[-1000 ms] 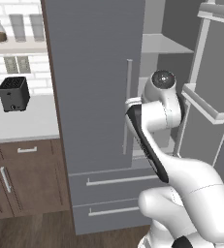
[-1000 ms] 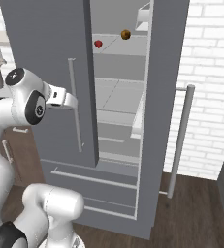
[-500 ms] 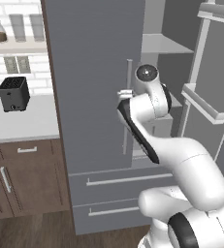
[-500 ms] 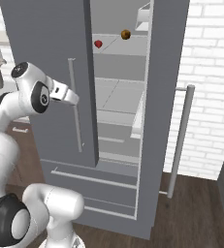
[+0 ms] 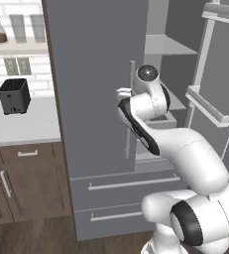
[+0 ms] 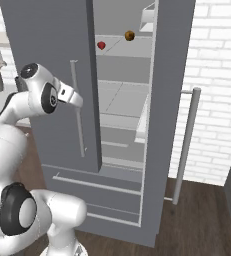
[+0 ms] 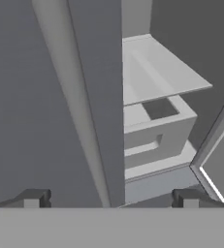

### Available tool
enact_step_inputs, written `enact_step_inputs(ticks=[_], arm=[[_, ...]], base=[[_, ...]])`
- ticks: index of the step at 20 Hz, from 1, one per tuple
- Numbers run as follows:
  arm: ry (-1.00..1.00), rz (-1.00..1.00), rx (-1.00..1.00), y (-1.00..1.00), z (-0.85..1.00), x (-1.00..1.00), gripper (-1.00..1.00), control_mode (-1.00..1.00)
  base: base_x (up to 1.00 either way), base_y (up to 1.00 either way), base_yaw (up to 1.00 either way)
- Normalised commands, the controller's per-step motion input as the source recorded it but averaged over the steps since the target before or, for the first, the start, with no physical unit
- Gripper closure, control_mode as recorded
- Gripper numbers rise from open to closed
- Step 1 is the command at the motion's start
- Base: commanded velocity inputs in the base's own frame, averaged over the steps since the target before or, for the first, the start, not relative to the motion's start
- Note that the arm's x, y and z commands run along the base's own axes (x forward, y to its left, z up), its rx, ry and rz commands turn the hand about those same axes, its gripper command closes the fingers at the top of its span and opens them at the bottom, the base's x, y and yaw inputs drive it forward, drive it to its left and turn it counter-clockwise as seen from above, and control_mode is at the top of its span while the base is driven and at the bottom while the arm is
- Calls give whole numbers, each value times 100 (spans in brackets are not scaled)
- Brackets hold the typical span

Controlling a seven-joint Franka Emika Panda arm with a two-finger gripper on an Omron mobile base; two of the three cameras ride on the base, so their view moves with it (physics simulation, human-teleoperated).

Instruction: Take the strawberry from the fridge and place it on top of the pancake, located on the dining counter.

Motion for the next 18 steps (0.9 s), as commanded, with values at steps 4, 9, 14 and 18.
enact_step_inputs(ticks=[4, 9, 14, 18], arm=[[-10, 10, 9, 0, -24, 37, -100, -100], [0, 4, 1, 3, -3, 40, -100, -100], [5, 0, -2, 17, 0, 45, -100, -100], [4, 0, -4, 22, 0, 44, -100, -100]], base=[[0, 0, 0], [0, 0, 0], [0, 0, 0], [0, 0, 0]])
